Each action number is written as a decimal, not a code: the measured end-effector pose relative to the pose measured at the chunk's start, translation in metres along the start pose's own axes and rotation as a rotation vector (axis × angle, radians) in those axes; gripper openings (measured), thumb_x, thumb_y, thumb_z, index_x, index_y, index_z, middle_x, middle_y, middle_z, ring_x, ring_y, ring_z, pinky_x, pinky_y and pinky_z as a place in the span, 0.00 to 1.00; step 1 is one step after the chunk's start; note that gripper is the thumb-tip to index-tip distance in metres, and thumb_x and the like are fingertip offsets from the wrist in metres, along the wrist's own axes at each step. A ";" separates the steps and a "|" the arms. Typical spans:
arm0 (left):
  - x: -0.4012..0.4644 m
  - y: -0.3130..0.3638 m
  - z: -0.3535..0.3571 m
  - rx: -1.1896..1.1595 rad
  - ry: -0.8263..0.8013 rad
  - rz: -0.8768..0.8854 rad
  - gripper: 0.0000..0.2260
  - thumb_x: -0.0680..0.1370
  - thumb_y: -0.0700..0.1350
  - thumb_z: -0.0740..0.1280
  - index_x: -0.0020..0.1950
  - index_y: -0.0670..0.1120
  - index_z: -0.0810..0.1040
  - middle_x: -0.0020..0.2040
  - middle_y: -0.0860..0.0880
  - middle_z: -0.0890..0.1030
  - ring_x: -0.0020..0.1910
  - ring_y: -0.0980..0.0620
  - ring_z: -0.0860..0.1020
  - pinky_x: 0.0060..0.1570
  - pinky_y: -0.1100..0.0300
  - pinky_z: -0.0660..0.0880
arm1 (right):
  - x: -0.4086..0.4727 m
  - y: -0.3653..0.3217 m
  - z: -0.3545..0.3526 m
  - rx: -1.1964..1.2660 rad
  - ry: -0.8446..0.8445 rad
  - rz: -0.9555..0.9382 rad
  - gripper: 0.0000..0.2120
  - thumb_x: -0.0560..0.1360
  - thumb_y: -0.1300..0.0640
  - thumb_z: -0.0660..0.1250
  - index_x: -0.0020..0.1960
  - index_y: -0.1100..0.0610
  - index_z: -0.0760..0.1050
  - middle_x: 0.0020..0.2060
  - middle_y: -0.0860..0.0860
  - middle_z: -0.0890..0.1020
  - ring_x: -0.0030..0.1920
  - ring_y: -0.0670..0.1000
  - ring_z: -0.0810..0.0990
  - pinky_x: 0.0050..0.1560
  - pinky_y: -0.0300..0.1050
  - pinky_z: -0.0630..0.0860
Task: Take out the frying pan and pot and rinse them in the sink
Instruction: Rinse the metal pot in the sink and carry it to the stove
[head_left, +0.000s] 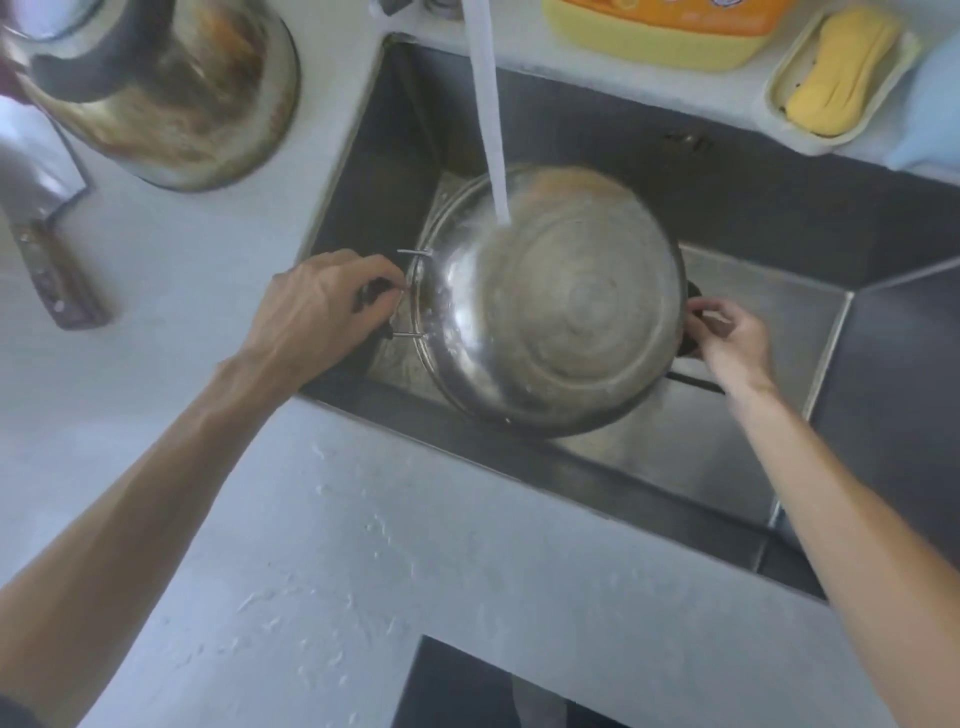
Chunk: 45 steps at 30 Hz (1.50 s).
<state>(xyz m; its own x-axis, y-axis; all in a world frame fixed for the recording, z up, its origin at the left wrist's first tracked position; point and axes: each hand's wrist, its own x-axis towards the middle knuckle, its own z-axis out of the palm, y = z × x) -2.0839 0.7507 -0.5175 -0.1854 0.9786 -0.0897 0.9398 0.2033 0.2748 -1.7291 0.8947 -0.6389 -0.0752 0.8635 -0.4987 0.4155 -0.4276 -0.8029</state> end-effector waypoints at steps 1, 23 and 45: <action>0.002 0.002 0.000 -0.014 -0.007 -0.010 0.05 0.76 0.51 0.64 0.51 0.56 0.76 0.35 0.58 0.71 0.35 0.53 0.72 0.35 0.58 0.68 | 0.000 0.005 0.000 -0.005 -0.018 0.030 0.19 0.74 0.62 0.68 0.33 0.40 0.80 0.26 0.41 0.82 0.30 0.48 0.79 0.47 0.57 0.76; 0.020 -0.010 0.032 -0.436 0.103 -0.159 0.09 0.66 0.43 0.77 0.41 0.50 0.80 0.39 0.51 0.80 0.38 0.56 0.79 0.43 0.64 0.76 | -0.009 -0.036 -0.063 -0.059 -0.101 -0.387 0.11 0.68 0.57 0.74 0.44 0.42 0.79 0.47 0.37 0.84 0.51 0.40 0.81 0.57 0.37 0.76; 0.034 -0.025 0.076 -0.532 -0.357 -0.368 0.04 0.74 0.36 0.68 0.48 0.43 0.80 0.43 0.48 0.82 0.36 0.68 0.78 0.40 0.79 0.68 | -0.016 0.022 -0.023 -0.109 -0.119 -0.117 0.13 0.76 0.65 0.66 0.48 0.46 0.77 0.47 0.49 0.83 0.42 0.41 0.81 0.49 0.28 0.74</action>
<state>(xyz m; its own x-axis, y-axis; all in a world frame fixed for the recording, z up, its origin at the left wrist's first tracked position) -2.0924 0.7762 -0.5999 -0.2720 0.7918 -0.5469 0.5515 0.5940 0.5857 -1.6982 0.8778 -0.6408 -0.2324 0.8652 -0.4442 0.4925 -0.2891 -0.8209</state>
